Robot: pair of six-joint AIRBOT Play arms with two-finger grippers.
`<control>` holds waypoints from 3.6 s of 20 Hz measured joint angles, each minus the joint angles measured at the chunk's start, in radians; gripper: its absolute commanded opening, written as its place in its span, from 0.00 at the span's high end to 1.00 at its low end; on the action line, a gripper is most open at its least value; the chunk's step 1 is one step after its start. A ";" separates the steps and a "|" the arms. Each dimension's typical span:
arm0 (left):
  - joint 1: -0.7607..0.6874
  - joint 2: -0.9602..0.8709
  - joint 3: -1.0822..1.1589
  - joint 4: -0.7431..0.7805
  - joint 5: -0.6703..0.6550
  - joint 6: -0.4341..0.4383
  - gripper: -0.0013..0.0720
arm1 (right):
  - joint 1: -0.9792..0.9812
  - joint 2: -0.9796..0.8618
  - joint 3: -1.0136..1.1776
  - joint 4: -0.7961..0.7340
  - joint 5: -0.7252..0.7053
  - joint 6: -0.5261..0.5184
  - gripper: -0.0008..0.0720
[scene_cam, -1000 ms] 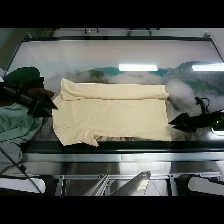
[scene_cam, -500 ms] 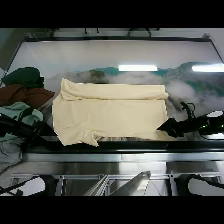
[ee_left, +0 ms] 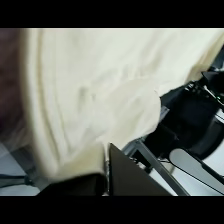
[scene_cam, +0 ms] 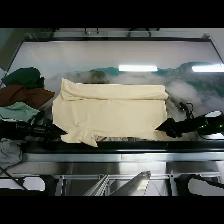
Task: Fold the shirts.
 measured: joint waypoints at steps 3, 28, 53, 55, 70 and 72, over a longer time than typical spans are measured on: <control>-0.001 -0.030 0.023 -0.008 -0.039 0.023 0.98 | -0.037 0.001 0.003 -0.004 0.018 0.000 0.57; -0.083 0.176 0.511 -0.192 -0.042 -0.034 0.95 | -0.073 -0.019 0.349 0.343 0.093 -0.005 0.97; -0.192 -0.555 1.342 -0.399 -0.004 -0.206 0.98 | -0.042 -0.439 0.803 0.025 -0.016 0.074 0.10; -0.188 -0.545 1.342 -0.406 -0.012 -0.217 0.98 | -0.006 -0.476 0.811 0.071 0.008 0.096 0.11; -0.600 -0.535 1.342 -0.161 -0.016 -0.280 0.98 | 0.072 -0.434 0.956 0.237 0.262 0.092 0.96; -0.703 -0.545 1.342 -0.035 0.070 -0.328 0.98 | 0.077 -0.369 0.968 0.263 0.291 0.092 0.96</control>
